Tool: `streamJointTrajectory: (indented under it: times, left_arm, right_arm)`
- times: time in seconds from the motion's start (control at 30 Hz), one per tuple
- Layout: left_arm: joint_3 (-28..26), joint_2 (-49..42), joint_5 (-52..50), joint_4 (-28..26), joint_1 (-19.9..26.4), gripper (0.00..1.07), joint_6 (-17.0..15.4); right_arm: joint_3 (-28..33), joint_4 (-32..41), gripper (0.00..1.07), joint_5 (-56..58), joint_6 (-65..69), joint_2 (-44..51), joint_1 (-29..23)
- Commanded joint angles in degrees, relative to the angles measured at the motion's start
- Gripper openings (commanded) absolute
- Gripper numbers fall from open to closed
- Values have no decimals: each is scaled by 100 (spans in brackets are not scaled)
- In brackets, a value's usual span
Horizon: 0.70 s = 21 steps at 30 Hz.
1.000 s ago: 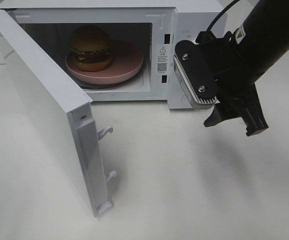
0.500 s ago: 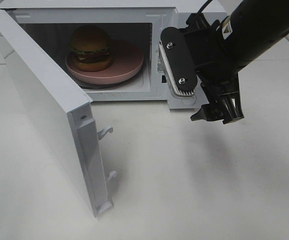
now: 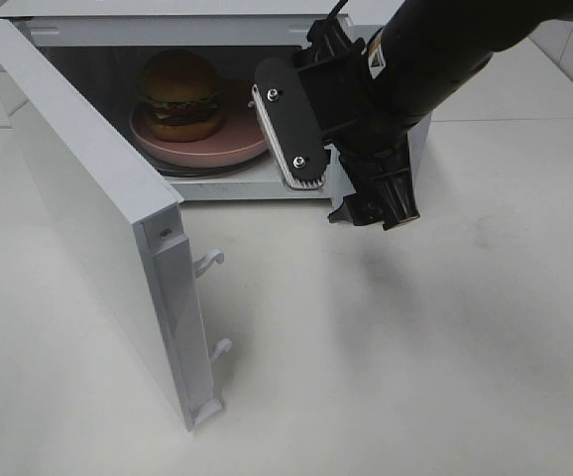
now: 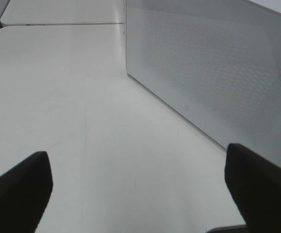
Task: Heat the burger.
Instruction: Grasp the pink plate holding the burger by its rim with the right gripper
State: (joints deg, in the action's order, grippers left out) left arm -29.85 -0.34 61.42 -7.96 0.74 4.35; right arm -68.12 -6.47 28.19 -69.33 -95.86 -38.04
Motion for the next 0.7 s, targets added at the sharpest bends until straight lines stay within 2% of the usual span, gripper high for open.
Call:
streamJointTrajectory:
  times: [0.03,0.7]
  left_arm:
    - [17,-80,11,-46,17,88,-11]
    - [17,-80,11,-46,17,88,-11]
  right_arm:
    - [-212,-52,96,-97,57,-189,-17]
    - [-1358,-327,93,-441,86,-1409,-17]
